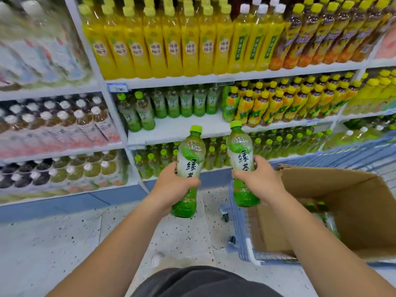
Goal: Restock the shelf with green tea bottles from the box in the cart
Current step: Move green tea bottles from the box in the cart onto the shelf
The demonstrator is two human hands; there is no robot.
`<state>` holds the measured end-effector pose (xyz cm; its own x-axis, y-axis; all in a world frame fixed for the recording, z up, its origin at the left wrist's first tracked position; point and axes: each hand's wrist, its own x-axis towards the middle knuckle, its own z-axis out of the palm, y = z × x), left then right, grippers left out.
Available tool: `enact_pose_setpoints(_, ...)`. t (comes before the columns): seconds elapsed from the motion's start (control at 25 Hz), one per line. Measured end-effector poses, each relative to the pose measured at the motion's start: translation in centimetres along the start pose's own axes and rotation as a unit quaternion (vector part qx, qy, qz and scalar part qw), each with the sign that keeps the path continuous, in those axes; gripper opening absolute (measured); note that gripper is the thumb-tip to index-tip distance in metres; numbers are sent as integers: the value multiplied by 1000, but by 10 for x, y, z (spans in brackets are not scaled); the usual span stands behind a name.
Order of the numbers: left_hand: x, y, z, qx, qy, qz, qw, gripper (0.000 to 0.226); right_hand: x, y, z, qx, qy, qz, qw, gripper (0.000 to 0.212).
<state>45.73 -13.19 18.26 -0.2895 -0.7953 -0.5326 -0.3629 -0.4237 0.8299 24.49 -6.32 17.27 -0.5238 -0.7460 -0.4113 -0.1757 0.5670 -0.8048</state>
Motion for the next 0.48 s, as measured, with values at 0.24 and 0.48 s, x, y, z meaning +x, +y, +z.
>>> enact_pose_setpoints(0.24,51,-1,-92,14,35,8,999,35,31,-45,94,10,-9,-11,1000,39)
enact_pose_setpoints(0.48,130,-2,-136,36,98,46,993,35,81,-65,167,20,5,-51,998,38)
